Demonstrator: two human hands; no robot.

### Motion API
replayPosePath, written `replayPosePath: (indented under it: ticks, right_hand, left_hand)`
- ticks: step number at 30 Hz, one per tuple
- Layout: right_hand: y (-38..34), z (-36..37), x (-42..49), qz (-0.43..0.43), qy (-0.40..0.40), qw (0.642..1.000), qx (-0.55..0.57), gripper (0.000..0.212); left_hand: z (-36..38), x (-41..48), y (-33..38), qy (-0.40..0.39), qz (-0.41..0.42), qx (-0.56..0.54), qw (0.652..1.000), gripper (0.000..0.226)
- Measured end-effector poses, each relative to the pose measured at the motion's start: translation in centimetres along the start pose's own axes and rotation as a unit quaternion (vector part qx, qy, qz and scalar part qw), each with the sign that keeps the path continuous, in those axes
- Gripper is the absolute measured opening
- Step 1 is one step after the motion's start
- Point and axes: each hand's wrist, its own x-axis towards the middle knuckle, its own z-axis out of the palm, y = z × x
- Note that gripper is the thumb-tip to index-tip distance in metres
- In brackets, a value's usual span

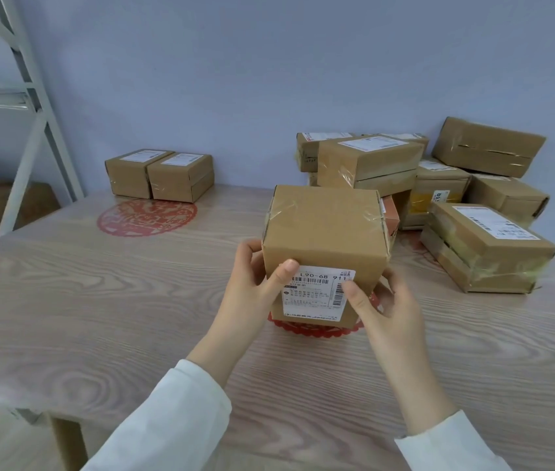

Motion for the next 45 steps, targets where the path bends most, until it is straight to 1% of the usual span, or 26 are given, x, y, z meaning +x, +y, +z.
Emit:
replayPosePath:
  ticks: [2, 5, 6, 8, 9, 12, 13, 15, 16, 18, 20, 23, 25, 27, 31, 34, 37, 40, 42, 45]
  right_hand:
    - [-0.3, 0.1, 0.0, 0.004, -0.003, 1.0, 0.019, 0.058]
    - [-0.6, 0.2, 0.1, 0.002, 0.012, 1.0, 0.009, 0.051]
    - [-0.6, 0.1, 0.1, 0.001, 0.015, 1.0, 0.003, 0.051]
    - [-0.6, 0.1, 0.1, -0.004, 0.023, 1.0, -0.014, 0.053]
    - [-0.5, 0.0, 0.1, -0.009, 0.025, 0.999, -0.026, 0.055]
    - [-0.4, -0.1, 0.1, -0.009, 0.018, 0.999, -0.045, 0.067]
    - [-0.5, -0.1, 0.0, 0.0, 0.013, 0.999, -0.043, 0.07]
    - [-0.7, -0.1, -0.1, 0.021, 0.005, 0.999, -0.046, 0.072]
    - [-0.8, -0.2, -0.1, 0.03, 0.003, 0.998, -0.051, 0.068]
    - [-0.9, -0.3, -0.1, 0.045, 0.001, 0.998, -0.043, 0.052]
    - [-0.7, -0.4, -0.1, 0.055, -0.009, 0.998, -0.026, 0.049]
    - [-0.7, -0.4, -0.1, 0.048, -0.027, 0.998, -0.017, 0.053]
    - [-0.7, -0.6, 0.0, 0.044, -0.035, 0.998, -0.01, 0.056]
    - [-0.7, -0.8, 0.1, 0.041, -0.039, 0.998, -0.001, 0.055]
    - [-0.4, -1.0, 0.2, 0.034, -0.023, 0.999, 0.007, 0.058]
    - [0.1, -1.1, 0.2, 0.022, -0.04, 0.999, -0.005, 0.071]
    - [0.2, -1.2, 0.3, 0.019, -0.05, 0.998, -0.014, 0.083]
    - [0.2, -1.3, 0.3, 0.015, -0.038, 0.999, -0.026, 0.093]
    - [0.3, -1.2, 0.1, 0.013, -0.032, 0.999, -0.024, 0.093]
    - [0.5, -1.1, 0.0, 0.013, -0.038, 0.999, 0.002, 0.089]
  left_hand:
    - [0.1, -0.2, -0.2, -0.009, 0.002, 0.01, 1.0, 0.041]
    - [0.3, -0.4, -0.1, -0.016, 0.0, -0.002, 1.0, 0.042]
    - [0.3, -0.5, 0.0, -0.017, 0.002, -0.009, 1.0, 0.046]
    - [0.3, -0.4, 0.7, -0.015, -0.004, -0.018, 1.0, 0.063]
    - [0.3, -0.4, 0.9, -0.015, -0.009, -0.02, 1.0, 0.066]
    - [0.3, -0.2, 1.1, -0.012, -0.023, -0.043, 0.999, 0.04]
    - [0.2, -0.2, 1.0, -0.017, -0.026, -0.045, 0.998, 0.038]
    - [-0.2, -0.2, 0.6, -0.032, -0.03, -0.04, 0.998, 0.047]
    - [-0.4, -0.3, 0.3, -0.037, -0.035, -0.043, 0.998, 0.053]
    - [-0.6, -0.4, 0.1, -0.041, -0.037, -0.041, 0.998, 0.058]
    - [-0.5, -0.4, 0.1, -0.037, -0.036, -0.029, 0.998, 0.061]
    - [-0.2, -0.5, 0.4, -0.014, -0.038, -0.012, 0.999, 0.06]
    - [-0.1, -0.6, 0.5, -0.019, -0.047, -0.007, 0.999, 0.058]
    - [-0.2, -0.7, 0.4, -0.025, -0.051, -0.006, 0.998, 0.059]
    - [-0.2, -0.6, 0.5, -0.036, -0.042, -0.001, 0.998, 0.062]
    - [-0.1, -0.5, 0.8, -0.029, -0.042, 0.004, 0.999, 0.07]
    - [-0.1, -0.6, 0.5, -0.035, -0.039, 0.011, 0.999, 0.066]
    - [-0.3, -0.8, 0.0, -0.06, -0.039, 0.025, 0.997, 0.079]
    - [-0.2, -0.9, 0.0, -0.064, -0.037, 0.021, 0.997, 0.084]
    - [-0.1, -0.9, 0.3, -0.053, -0.036, 0.006, 0.998, 0.083]
